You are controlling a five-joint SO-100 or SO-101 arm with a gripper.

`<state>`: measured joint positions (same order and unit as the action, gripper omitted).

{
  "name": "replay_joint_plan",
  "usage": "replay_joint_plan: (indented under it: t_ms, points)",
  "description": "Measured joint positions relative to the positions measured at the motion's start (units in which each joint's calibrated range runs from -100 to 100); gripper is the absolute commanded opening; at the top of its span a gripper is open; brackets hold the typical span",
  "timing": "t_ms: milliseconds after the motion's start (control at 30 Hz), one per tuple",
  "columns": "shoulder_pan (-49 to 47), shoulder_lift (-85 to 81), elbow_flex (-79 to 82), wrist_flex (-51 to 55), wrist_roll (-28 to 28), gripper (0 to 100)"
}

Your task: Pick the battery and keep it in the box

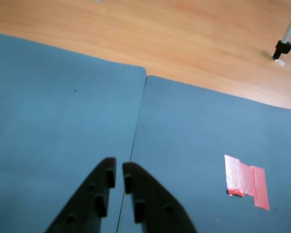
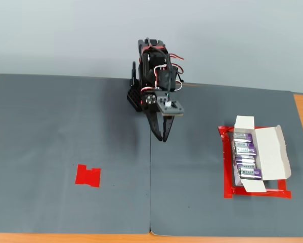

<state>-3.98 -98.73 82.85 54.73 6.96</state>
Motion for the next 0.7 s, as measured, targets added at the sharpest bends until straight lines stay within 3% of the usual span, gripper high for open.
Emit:
replay_joint_plan:
  t_ms: [333, 700]
  points:
    - [2.51, -0.51, 10.78, -6.07, 0.0, 2]
    - [1.69, -0.08, 16.17, -2.25, -3.57, 2]
